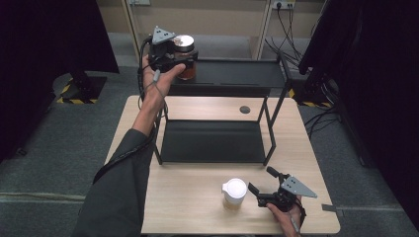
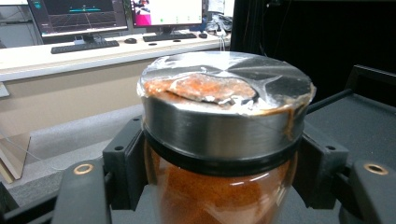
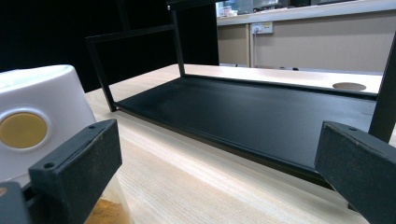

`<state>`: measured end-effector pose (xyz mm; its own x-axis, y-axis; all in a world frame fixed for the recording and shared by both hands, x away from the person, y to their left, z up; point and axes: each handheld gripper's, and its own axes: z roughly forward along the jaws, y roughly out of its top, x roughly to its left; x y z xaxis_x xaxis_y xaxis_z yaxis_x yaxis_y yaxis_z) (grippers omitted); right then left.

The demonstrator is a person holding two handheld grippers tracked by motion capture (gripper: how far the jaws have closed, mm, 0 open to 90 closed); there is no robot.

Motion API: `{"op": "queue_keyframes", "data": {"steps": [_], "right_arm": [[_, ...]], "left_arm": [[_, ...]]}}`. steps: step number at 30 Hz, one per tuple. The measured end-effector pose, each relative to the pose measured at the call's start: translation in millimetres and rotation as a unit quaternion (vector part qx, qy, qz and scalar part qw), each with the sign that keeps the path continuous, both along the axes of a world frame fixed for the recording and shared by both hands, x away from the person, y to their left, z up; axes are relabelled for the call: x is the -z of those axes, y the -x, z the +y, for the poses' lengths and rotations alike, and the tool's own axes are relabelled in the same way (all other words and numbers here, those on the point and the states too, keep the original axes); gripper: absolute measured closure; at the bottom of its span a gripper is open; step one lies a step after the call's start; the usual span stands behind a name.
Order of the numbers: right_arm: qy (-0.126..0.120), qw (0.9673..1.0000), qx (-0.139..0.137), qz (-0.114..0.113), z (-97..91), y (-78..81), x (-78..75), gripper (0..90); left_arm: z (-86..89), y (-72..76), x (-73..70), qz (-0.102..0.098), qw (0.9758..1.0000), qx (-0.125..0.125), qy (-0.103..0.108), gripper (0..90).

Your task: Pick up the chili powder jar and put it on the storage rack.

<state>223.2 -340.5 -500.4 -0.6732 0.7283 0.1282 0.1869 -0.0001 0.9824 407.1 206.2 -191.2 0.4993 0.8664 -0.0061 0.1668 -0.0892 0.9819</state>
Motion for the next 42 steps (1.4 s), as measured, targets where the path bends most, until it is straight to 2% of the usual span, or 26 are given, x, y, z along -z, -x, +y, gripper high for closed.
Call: {"op": "queue_keyframes", "data": {"steps": [1, 3, 5, 10, 14, 24, 42], "right_arm": [[0.000, 1.0000, 0.000, 0.000, 0.1, 0.1, -0.1, 1.0], [0.001, 1.0000, 0.000, 0.000, 0.2, 0.2, -0.2, 1.0], [0.001, 1.0000, 0.000, 0.000, 0.3, -0.2, 0.0, 1.0], [0.003, 1.0000, 0.000, -0.001, 0.6, 0.1, -0.2, 1.0], [0.003, 1.0000, 0.000, -0.001, 0.8, -0.2, -0.1, 1.0], [0.004, 1.0000, 0.000, -0.001, 1.0, -0.1, -0.2, 1.0], [0.005, 1.0000, -0.001, 0.000, 1.6, 0.1, -0.1, 1.0]], "left_arm": [[0.8, 0.1, 1.4, -0.001, 1.0000, 0.001, 0.005, 29.7], [2.1, 0.0, 1.0, 0.006, 0.9999, 0.001, 0.011, 20.2], [1.2, 3.3, 0.1, 0.009, 0.9999, -0.006, 0.007, 11.1], [4.1, 10.0, 2.1, -0.002, 0.9999, -0.006, 0.012, 2.9], [9.1, 13.3, 1.9, -0.002, 0.9999, 0.009, 0.012, 1.9], [14.8, 27.7, 8.0, -0.011, 0.9994, 0.029, 0.015, 1.1], [27.2, 62.2, 27.5, -0.028, 0.9964, 0.078, 0.017, 1.3]]}}
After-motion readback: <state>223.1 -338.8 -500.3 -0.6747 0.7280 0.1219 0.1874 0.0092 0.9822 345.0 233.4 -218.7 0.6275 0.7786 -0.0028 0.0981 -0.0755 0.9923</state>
